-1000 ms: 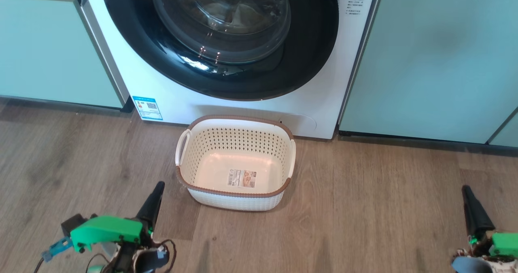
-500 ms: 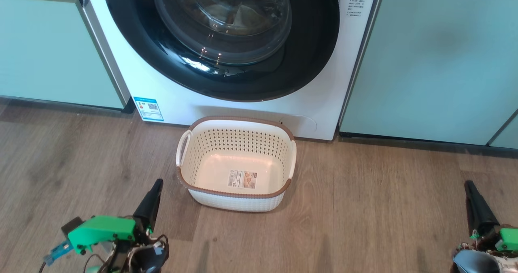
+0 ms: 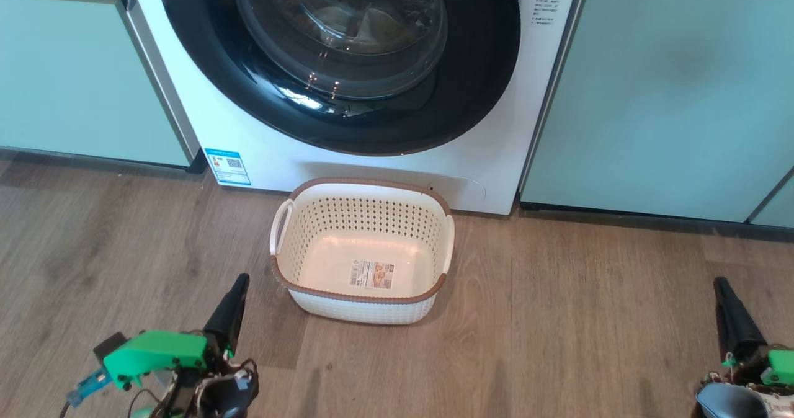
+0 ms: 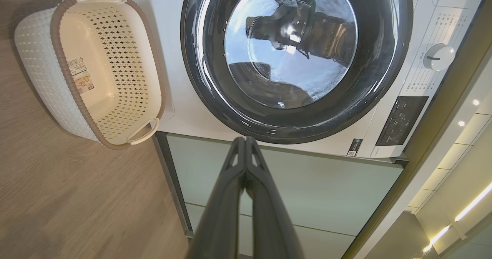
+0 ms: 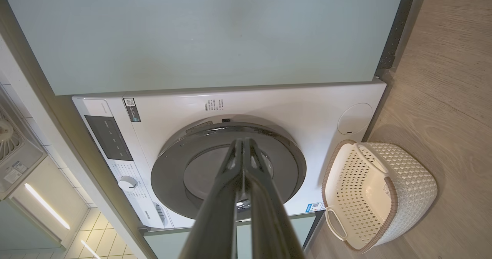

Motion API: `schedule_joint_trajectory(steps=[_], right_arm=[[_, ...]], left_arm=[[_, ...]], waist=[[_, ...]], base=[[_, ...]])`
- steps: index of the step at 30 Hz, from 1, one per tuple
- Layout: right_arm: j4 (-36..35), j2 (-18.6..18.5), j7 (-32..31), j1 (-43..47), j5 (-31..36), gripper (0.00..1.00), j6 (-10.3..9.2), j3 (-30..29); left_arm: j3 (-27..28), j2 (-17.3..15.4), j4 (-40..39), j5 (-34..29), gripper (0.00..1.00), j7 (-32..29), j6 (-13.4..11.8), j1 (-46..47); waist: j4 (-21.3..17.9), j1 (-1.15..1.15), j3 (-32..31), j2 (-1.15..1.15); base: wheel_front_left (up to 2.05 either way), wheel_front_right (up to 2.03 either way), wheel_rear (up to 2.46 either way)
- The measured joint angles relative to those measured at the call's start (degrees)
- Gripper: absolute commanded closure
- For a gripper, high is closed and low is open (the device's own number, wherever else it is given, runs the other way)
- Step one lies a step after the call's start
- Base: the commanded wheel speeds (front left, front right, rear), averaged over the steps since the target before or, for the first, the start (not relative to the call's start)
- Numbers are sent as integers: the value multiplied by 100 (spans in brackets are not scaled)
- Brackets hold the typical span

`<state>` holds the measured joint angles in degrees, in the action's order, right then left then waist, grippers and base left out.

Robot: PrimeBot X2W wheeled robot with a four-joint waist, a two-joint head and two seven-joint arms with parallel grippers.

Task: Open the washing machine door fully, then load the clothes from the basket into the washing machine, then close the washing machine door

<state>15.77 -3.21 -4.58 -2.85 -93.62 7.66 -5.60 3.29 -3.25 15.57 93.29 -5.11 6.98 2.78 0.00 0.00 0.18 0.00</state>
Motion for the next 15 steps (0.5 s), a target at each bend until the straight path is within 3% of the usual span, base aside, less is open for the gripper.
schedule_joint_trajectory(steps=[15], right_arm=[[2,1,-44,0,2,100,-1,-23]], left_arm=[[18,9,0,-1,100,-25,0,1]], waist=[[0,0,0,0]], base=[[0,0,0]])
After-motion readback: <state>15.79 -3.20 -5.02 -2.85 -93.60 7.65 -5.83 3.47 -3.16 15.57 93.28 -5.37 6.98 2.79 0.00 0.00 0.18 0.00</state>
